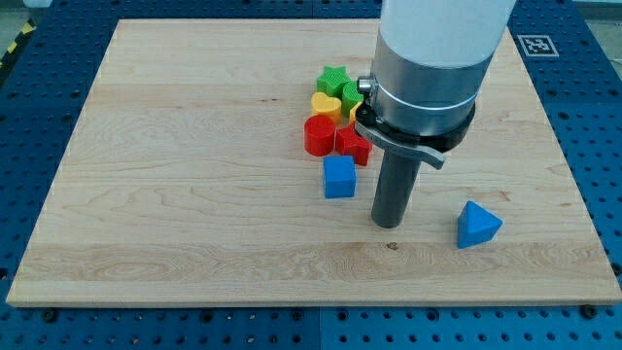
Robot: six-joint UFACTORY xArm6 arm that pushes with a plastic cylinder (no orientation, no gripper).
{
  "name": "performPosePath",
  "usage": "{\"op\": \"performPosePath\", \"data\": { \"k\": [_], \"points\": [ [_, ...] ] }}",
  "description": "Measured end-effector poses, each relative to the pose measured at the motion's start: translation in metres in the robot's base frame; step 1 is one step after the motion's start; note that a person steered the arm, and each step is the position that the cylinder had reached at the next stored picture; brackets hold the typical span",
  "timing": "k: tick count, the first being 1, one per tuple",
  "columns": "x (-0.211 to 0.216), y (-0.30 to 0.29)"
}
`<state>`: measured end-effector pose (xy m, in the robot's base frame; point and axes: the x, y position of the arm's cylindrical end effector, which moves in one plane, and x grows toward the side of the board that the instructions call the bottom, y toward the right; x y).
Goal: Move the blue cube to the bottom left of the red circle
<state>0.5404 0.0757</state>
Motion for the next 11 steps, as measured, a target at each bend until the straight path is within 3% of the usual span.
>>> {"op": "performPosePath", "data": {
  "k": [2, 3, 6, 8, 10, 11],
  "points": [
    [-0.003, 0.015],
    [-0.040, 0.010],
    [-0.040, -0.099],
    [-0.053, -0.133],
    [-0.036, -0.171],
    [-0.059, -0.204]
  ]
}}
